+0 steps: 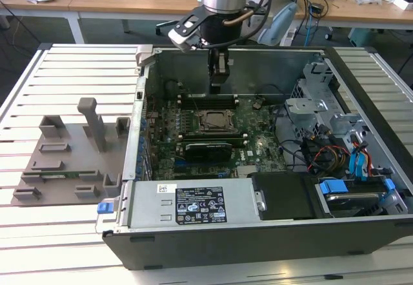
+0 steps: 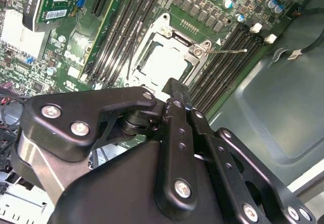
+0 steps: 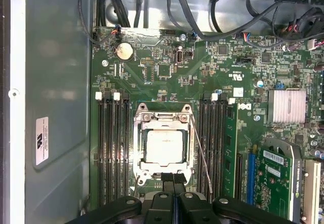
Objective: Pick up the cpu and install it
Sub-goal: 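Install the first cpu locking lever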
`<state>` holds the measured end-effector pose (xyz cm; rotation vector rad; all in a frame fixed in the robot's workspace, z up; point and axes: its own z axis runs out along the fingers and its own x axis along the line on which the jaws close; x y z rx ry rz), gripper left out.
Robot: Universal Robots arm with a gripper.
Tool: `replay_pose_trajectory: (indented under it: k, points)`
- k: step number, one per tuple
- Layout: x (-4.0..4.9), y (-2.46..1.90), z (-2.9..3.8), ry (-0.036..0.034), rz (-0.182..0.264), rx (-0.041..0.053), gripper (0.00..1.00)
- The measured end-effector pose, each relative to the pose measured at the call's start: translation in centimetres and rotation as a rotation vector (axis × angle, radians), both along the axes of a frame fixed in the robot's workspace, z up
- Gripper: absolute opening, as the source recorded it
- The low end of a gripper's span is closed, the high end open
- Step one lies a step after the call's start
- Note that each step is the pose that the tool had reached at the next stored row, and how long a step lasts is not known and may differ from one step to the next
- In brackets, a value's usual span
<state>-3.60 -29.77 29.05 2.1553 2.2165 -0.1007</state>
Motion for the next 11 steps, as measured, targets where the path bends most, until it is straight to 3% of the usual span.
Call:
replay_pose_trajectory:
  k: [5, 11]
  points:
    - [0.00, 0.00, 0.00, -0.0001, 0.092, 0.0000, 0.11]
    - [0.00, 0.00, 0.00, -0.0001, 0.158, 0.0000, 0.11]
